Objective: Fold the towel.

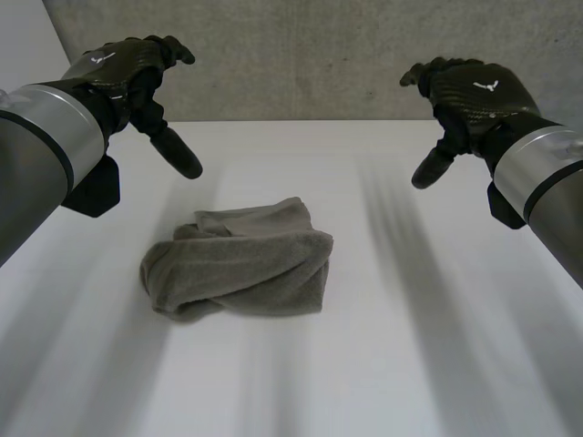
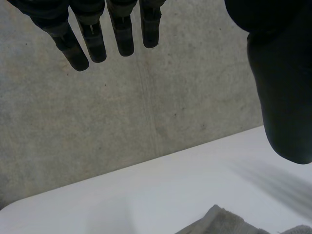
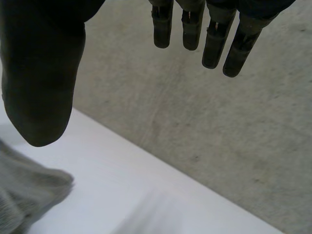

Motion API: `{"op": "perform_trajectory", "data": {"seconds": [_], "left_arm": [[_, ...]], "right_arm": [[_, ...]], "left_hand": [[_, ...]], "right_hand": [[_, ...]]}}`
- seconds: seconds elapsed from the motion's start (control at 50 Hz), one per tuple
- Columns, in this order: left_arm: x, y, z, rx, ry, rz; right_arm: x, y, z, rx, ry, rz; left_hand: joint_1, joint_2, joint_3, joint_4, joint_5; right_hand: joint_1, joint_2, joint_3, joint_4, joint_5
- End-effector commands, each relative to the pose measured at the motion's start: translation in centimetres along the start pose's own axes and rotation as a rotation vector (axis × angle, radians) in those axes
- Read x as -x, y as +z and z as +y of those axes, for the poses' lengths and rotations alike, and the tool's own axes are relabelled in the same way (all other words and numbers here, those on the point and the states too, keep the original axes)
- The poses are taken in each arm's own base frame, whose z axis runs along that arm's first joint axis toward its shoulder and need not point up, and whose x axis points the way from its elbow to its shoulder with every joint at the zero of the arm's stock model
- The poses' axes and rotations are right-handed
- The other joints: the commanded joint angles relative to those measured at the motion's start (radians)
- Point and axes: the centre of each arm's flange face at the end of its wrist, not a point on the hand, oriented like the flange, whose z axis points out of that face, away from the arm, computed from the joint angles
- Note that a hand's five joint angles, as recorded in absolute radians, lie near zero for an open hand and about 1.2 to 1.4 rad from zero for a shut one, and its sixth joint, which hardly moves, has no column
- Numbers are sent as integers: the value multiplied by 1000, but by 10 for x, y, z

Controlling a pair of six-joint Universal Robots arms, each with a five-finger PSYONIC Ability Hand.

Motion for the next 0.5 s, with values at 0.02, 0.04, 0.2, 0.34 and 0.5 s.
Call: {"op": "perform_trajectory", "data": {"seconds": [0.02,0.04,0.2,0.34,0.5], "left_arm": [[0,1,4,24,27,-2],[0,1,4,24,27,-2],[1,2,4,21,29,-5],[4,4,4,17,29,-12],[17,24,15,46,64,-29]], "right_arm": [[-7,4,-4,-91,-3,80],[-8,4,-7,-101,-3,85],[-9,3,-9,-103,-5,100],[-9,3,-8,-98,-13,100],[5,11,6,-16,-80,-25]], "left_hand": [[-75,-73,-58,-76,-206],[-75,-73,-58,-76,-206],[-81,-78,-64,-82,-212],[-84,-81,-66,-85,-215],[-76,-73,-58,-76,-206]], "right_hand": [[-55,-76,-67,-84,-64],[-55,-76,-67,-84,-64],[-55,-76,-67,-84,-64],[-55,-76,-67,-84,-64],[-55,-76,-67,-84,-64]]}}
